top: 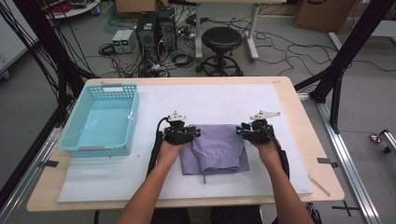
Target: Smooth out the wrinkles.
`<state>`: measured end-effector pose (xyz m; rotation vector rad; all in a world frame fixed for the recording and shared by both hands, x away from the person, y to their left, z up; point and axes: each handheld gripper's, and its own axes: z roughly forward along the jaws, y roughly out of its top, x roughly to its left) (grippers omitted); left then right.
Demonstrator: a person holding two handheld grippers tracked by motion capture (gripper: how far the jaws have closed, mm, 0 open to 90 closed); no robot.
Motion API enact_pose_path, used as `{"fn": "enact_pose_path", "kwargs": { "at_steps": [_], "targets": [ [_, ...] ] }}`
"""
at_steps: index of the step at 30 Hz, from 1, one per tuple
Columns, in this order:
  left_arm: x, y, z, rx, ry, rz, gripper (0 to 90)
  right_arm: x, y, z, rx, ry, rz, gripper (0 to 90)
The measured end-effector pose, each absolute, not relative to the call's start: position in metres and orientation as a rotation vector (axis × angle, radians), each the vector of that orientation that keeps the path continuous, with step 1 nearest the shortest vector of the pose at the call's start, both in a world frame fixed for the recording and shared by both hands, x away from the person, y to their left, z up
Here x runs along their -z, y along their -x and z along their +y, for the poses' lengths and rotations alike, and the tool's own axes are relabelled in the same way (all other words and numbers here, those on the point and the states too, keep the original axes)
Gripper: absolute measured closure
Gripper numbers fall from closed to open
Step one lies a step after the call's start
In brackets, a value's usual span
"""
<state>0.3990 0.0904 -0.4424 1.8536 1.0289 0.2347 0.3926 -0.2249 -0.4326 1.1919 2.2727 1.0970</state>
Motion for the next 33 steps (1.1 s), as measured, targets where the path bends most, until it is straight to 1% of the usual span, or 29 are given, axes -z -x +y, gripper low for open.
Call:
{"fn": "enact_pose_path", "kwargs": {
  "at_steps": [2,6,11,14,17,22,26,28,30,32,33],
  "targets": [
    [0.445,-0.409,0.090,-0.246,-1.852,1.051,70.6,0.436,-0.401,-0.218,-1.080,-1.192,2.306,67.5],
    [0.454,-0.421,0.088,-0.254,-1.921,1.122,71.8,0.445,-0.409,-0.215,-1.009,-1.266,2.326,73.3],
    [0.456,-0.421,0.088,-0.290,-1.926,1.156,76.4,0.449,-0.412,-0.224,-0.977,-1.343,2.304,73.7],
    [0.454,-0.421,0.093,-0.324,-1.944,1.189,75.1,0.449,-0.410,-0.227,-0.979,-1.351,2.295,73.2],
    [0.454,-0.417,0.102,-0.326,-1.908,1.219,73.2,0.448,-0.405,-0.234,-0.982,-1.357,2.270,72.7],
    [0.442,-0.405,0.115,-0.347,-1.810,1.164,73.0,0.436,-0.392,-0.253,-1.086,-1.355,2.205,70.7],
    [0.427,-0.392,0.124,-0.366,-1.734,1.088,68.5,0.431,-0.378,-0.262,-1.104,-1.296,2.217,67.5],
    [0.421,-0.385,0.129,-0.363,-1.695,1.049,64.2,0.431,-0.370,-0.265,-1.100,-1.267,2.226,66.2],
    [0.418,-0.379,0.133,-0.348,-1.667,1.021,55.8,0.434,-0.361,-0.267,-1.104,-1.244,2.237,64.9],
    [0.417,-0.373,0.136,-0.348,-1.661,1.010,45.9,0.436,-0.352,-0.269,-1.096,-1.222,2.246,59.0],
    [0.416,-0.369,0.137,-0.356,-1.660,1.014,38.8,0.437,-0.348,-0.270,-1.100,-1.212,2.249,54.3]
  ]
}}
